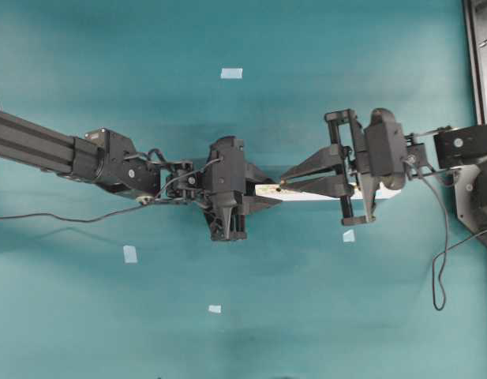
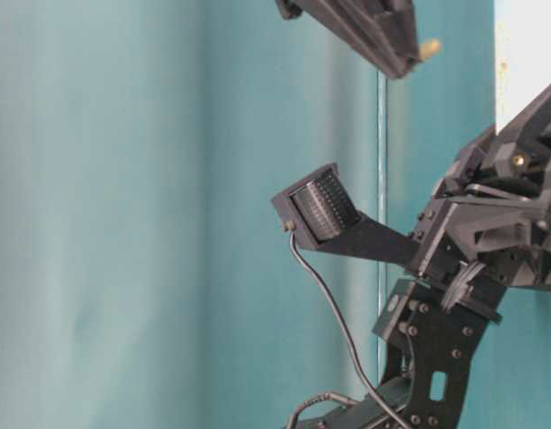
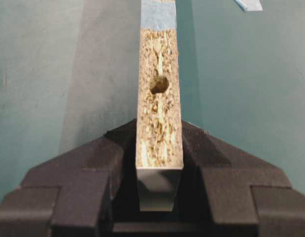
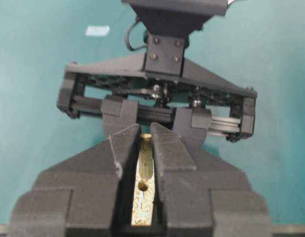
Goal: Move the wooden board into place and insert the rod into its hole.
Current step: 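Lower the peg into the hole with the right gripper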
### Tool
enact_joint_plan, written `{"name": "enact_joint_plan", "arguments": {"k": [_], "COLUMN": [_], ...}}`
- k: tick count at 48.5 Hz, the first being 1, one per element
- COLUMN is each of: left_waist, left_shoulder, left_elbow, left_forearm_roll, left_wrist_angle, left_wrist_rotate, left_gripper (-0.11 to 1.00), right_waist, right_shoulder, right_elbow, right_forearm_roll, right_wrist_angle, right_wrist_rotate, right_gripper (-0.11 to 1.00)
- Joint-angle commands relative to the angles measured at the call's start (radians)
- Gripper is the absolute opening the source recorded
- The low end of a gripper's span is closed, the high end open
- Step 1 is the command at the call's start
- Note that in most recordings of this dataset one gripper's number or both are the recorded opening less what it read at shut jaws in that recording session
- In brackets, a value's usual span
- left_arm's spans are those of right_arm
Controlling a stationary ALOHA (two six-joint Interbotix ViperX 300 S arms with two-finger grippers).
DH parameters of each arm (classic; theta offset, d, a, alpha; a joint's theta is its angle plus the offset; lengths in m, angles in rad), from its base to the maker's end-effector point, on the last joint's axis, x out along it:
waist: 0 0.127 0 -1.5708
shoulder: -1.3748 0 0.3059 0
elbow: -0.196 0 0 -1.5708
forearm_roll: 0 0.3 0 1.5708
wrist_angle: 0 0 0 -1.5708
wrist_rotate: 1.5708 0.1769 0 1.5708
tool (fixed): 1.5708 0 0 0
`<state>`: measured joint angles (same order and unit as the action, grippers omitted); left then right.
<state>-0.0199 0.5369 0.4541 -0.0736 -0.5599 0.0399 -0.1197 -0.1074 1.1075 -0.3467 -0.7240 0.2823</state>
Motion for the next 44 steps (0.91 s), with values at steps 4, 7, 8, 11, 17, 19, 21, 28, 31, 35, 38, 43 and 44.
{"name": "enact_joint_plan", "arguments": {"k": [4,7,8,11,17,19,21,28,31,35,38,43,44], "left_waist": [-0.008,-0.006,-0.006,-0.008,-0.006,-0.006,-0.006,-0.006,-0.006,-0.006,-0.006,-0.006,-0.006], "left_shoulder": [-0.018,-0.017,-0.017,-0.015,-0.015,-0.014,-0.015,-0.014,-0.015,-0.014,-0.015,-0.015,-0.015], "left_elbow": [-0.017,-0.017,-0.015,-0.015,-0.017,-0.017,-0.017,-0.020,-0.023,-0.025,-0.025,-0.025,-0.026], "left_forearm_roll": [0.003,0.003,0.003,0.003,0.003,0.003,0.003,0.003,0.003,0.003,0.003,0.003,0.003], "left_wrist_angle": [-0.005,-0.003,-0.005,-0.005,-0.005,-0.005,-0.005,-0.005,-0.005,-0.005,-0.005,-0.005,-0.003], "left_wrist_rotate": [-0.002,-0.002,-0.002,-0.002,-0.002,-0.002,-0.002,-0.002,-0.002,-0.002,-0.002,-0.002,-0.002], "left_gripper": [0.21,0.21,0.21,0.21,0.21,0.21,0.21,0.21,0.21,0.21,0.21,0.21,0.21], "right_waist": [-0.003,-0.003,-0.003,-0.003,-0.003,-0.003,-0.003,-0.003,-0.003,-0.003,-0.003,-0.003,-0.003], "right_shoulder": [0.028,0.044,0.049,0.064,0.087,0.095,0.100,0.120,0.126,0.133,0.137,0.144,0.144], "right_elbow": [-0.028,-0.029,-0.031,-0.034,-0.037,-0.038,-0.038,-0.041,-0.044,-0.049,-0.049,-0.049,-0.049], "right_forearm_roll": [0.002,0.003,0.003,0.002,0.002,0.002,0.003,0.003,0.003,0.002,0.003,0.002,0.003], "right_wrist_angle": [-0.031,-0.049,-0.054,-0.069,-0.089,-0.092,-0.092,-0.092,-0.094,-0.092,-0.094,-0.092,-0.091], "right_wrist_rotate": [-0.002,-0.002,-0.002,-0.002,-0.002,-0.002,-0.003,-0.006,-0.006,-0.006,-0.006,-0.006,-0.006], "right_gripper": [0.09,0.09,0.09,0.09,0.09,0.09,0.09,0.09,0.09,0.09,0.09,0.09,0.09]}}
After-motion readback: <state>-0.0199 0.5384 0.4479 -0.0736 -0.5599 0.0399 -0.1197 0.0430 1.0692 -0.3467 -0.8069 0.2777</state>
